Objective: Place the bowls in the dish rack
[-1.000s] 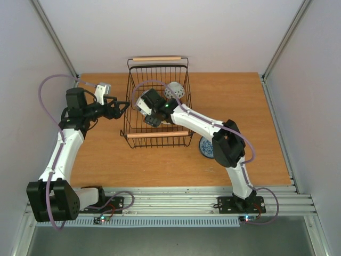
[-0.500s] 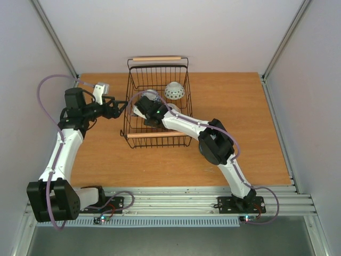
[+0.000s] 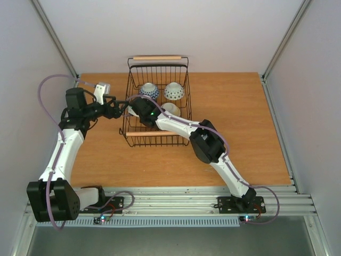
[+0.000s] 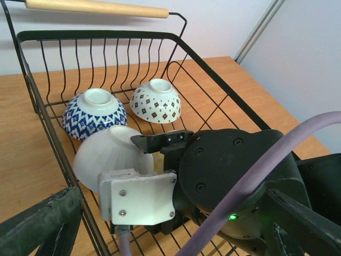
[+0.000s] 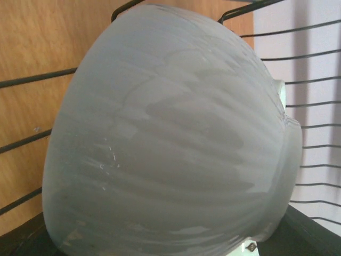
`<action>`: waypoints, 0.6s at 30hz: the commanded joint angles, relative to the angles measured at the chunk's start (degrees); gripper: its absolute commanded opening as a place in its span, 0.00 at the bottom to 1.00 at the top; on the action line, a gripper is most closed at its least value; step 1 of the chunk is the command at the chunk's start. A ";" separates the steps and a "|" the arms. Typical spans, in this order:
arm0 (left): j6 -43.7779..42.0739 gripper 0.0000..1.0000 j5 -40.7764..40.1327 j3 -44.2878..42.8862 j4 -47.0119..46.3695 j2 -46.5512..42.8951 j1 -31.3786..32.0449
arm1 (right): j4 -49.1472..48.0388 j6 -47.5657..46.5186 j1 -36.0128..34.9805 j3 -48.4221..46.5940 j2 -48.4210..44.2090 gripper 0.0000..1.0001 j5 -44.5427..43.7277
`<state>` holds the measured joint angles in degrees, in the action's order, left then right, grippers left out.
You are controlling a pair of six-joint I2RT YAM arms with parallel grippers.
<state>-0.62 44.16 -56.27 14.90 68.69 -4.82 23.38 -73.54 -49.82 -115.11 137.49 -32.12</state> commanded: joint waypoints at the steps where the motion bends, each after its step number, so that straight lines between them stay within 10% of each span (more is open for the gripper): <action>1: -0.26 0.91 1.45 0.90 -2.77 -0.86 0.16 | -4.20 -4.04 0.75 -3.82 2.86 0.01 -3.34; 7: -0.22 0.91 1.27 0.81 -2.81 -0.59 0.16 | -5.14 -4.60 1.15 -4.12 4.05 0.11 -4.80; 18: -0.19 0.91 1.08 0.73 -2.79 -0.13 0.17 | 1.35 0.55 1.20 -3.12 1.97 0.76 -1.19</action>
<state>-0.62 44.58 -56.12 14.85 68.69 -4.69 20.34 -76.03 -49.06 -117.27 139.94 -35.09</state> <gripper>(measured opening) 0.912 0.782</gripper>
